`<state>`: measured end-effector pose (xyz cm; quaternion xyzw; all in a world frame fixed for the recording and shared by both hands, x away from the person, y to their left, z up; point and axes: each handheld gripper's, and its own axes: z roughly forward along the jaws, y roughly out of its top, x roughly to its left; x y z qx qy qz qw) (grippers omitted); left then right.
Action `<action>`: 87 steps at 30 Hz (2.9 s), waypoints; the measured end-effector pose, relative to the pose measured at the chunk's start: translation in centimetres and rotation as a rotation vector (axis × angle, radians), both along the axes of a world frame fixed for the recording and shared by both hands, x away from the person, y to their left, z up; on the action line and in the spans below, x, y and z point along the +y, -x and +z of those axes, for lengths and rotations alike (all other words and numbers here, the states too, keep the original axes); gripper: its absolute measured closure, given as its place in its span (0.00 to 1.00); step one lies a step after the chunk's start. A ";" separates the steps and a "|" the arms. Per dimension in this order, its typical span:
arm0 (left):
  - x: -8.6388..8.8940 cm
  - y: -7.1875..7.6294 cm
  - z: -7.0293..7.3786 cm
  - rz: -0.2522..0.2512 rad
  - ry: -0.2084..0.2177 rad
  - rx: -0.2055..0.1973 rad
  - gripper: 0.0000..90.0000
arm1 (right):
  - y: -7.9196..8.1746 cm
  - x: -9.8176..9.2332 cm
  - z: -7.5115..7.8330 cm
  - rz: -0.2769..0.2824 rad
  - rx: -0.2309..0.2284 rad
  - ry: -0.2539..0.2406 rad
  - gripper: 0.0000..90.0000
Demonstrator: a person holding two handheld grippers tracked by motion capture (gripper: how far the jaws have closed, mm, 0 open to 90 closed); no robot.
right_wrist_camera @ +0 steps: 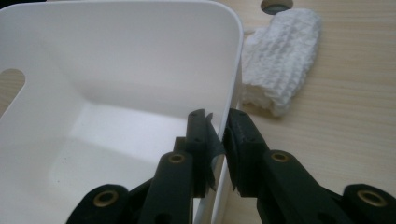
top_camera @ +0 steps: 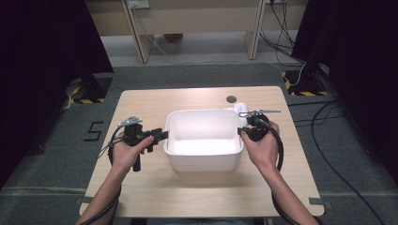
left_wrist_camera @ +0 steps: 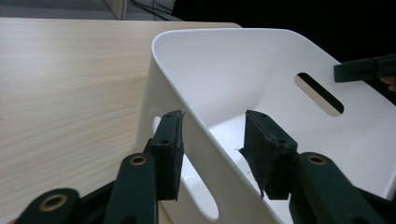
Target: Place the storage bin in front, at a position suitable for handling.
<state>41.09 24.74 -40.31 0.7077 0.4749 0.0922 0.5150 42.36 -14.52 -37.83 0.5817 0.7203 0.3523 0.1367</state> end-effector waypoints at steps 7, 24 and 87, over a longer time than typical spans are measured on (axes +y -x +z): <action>1.8 -0.5 0.0 0.045 -0.059 0.027 0.76 | -0.5 3.0 -0.2 0.037 0.012 0.008 0.88; 3.8 -3.7 0.2 0.114 -0.079 0.062 0.82 | -2.2 6.2 -0.3 0.049 0.008 0.012 0.86; 5.1 -0.4 -0.5 0.168 -0.039 -0.099 0.42 | -16.6 -1.2 -10.9 -0.226 0.146 0.005 0.48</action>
